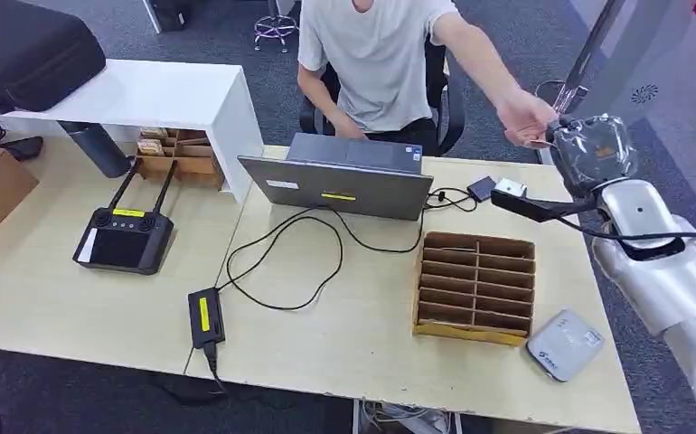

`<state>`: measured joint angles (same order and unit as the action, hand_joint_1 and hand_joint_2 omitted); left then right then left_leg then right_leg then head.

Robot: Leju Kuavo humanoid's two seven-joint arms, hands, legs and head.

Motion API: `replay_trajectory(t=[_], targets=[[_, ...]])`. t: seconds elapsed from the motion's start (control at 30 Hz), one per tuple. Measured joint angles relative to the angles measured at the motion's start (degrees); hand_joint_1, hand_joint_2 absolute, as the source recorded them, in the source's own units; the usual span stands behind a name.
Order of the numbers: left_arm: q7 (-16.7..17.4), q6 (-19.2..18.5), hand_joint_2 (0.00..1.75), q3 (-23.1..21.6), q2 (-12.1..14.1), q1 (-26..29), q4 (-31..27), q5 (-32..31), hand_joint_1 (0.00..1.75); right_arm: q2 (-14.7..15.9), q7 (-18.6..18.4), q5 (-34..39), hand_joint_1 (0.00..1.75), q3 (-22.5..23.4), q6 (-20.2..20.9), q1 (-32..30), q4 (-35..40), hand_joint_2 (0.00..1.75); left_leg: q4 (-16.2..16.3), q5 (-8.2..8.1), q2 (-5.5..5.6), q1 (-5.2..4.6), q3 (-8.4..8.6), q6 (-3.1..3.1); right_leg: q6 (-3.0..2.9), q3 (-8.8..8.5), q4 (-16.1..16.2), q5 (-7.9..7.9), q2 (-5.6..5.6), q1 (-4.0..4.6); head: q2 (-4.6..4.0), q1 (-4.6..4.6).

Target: Pass the card to the sensor for recognition and then transmit it.

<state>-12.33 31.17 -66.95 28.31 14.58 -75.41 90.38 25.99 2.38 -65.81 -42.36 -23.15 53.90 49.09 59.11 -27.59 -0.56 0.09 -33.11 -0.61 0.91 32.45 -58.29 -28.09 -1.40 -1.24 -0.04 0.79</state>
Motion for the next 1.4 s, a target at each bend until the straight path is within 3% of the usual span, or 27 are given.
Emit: replay_trajectory(t=[0.07,0.1,0.33,0.67,0.8,0.93,1.2,1.4], targets=[[0.24,-0.17,1.75,-0.02,0.00,-0.10,0.15,0.00,0.00,-0.17,0.00,0.15,1.75,-0.31,0.04,0.00,-0.22,1.75,0.00,0.00,-0.01,0.00,0.00,0.00,0.00,0.00,0.00,0.00,0.01,0.00,0.00,0.00],[0.26,-0.20,1.75,-0.02,0.00,-0.10,0.18,0.00,0.00,-0.20,-0.02,0.17,0.00,-0.33,0.04,0.00,-0.24,1.75,0.00,0.00,-0.01,0.00,0.00,0.00,0.00,0.00,0.00,0.00,0.01,0.00,0.00,0.00],[1.70,-3.50,1.75,-0.02,-0.31,-0.58,1.51,-0.02,0.00,-0.59,-0.18,0.57,0.00,-1.40,0.17,-0.01,-1.09,1.75,0.00,0.00,-0.03,0.00,0.01,0.00,0.00,0.00,-0.01,0.00,0.02,0.00,0.00,0.00],[1.68,-3.41,1.75,-0.02,-0.64,-0.67,2.10,-0.04,0.00,-0.61,-0.33,0.94,0.00,-1.53,0.52,-0.04,-1.38,1.75,0.00,0.00,-0.03,-0.01,0.01,0.00,0.00,0.01,0.00,0.00,0.02,0.00,0.00,0.02],[1.70,-3.04,1.75,0.00,-0.70,-0.63,2.10,-0.04,0.00,-0.46,-0.37,1.64,0.00,-1.79,3.83,-0.11,-1.02,1.75,0.01,0.00,-0.04,-0.01,0.02,0.00,0.00,0.01,0.00,0.00,0.02,-0.01,0.00,0.00],[1.70,-2.95,1.75,0.18,-0.74,-0.48,2.08,-0.04,0.00,1.18,-1.03,3.76,0.00,-1.86,7.02,-0.63,2.54,1.75,0.02,0.00,-0.05,-0.01,0.02,0.00,0.00,0.02,0.01,0.00,0.03,-0.01,0.00,0.00],[1.51,-2.32,1.75,1.90,-1.40,0.60,2.06,-0.04,0.00,6.81,-2.74,7.14,0.00,-0.20,7.82,-5.07,14.93,1.75,0.02,-0.03,-0.04,-0.02,0.00,0.02,0.00,0.06,0.03,0.00,0.03,-0.02,0.00,0.00],[1.66,0.22,1.75,3.78,-1.97,1.94,0.77,-0.09,0.00,12.42,-3.98,8.42,0.00,4.68,7.37,-14.05,26.89,1.75,0.02,-0.05,0.07,-0.01,-0.07,0.04,0.01,0.05,0.04,-0.01,-0.08,-0.01,0.00,0.00]])
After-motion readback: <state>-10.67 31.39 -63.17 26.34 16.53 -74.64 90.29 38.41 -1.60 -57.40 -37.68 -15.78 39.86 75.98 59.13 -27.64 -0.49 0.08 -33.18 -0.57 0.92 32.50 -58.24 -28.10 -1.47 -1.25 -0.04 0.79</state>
